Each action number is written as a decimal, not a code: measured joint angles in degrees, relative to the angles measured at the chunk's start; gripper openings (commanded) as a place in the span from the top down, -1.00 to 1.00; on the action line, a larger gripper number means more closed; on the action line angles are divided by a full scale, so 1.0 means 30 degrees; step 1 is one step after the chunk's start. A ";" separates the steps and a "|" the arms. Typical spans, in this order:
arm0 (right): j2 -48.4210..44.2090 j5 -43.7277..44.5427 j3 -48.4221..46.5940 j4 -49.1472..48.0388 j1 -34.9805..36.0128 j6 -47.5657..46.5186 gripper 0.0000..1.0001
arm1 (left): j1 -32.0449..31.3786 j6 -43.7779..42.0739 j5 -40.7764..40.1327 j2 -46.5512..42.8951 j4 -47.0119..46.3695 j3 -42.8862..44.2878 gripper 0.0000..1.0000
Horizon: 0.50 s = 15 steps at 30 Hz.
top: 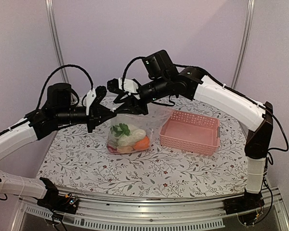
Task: Place the food in the zip-top bag and seal the zipper
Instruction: Zip the zipper on the zipper food storage bag.
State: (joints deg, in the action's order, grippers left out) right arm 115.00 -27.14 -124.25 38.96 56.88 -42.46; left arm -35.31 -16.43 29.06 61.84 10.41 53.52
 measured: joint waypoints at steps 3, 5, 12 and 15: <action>0.0051 0.0000 0.0000 0.0000 0.0102 -0.0175 0.38 | -0.0058 -0.0044 -0.0080 -0.0007 0.0051 0.0000 1.00; 0.0087 0.0015 0.0007 0.0007 0.0189 -0.0226 0.43 | -0.0109 -0.0044 -0.0138 -0.0022 0.0066 0.0000 1.00; 0.0102 0.0233 0.0007 0.0007 0.0313 -0.0452 0.52 | -0.0146 -0.0036 -0.0423 -0.0117 0.0073 0.0000 1.00; 0.0102 0.0386 0.0029 0.0007 0.0313 -0.0503 0.54 | -0.0146 -0.0044 -0.0459 -0.0124 0.0073 0.0000 1.00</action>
State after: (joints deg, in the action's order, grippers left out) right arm 115.31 -25.98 -124.16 38.98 57.82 -43.97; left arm -35.75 -16.56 27.68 61.47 10.63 53.52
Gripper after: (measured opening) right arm 0.239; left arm 0.005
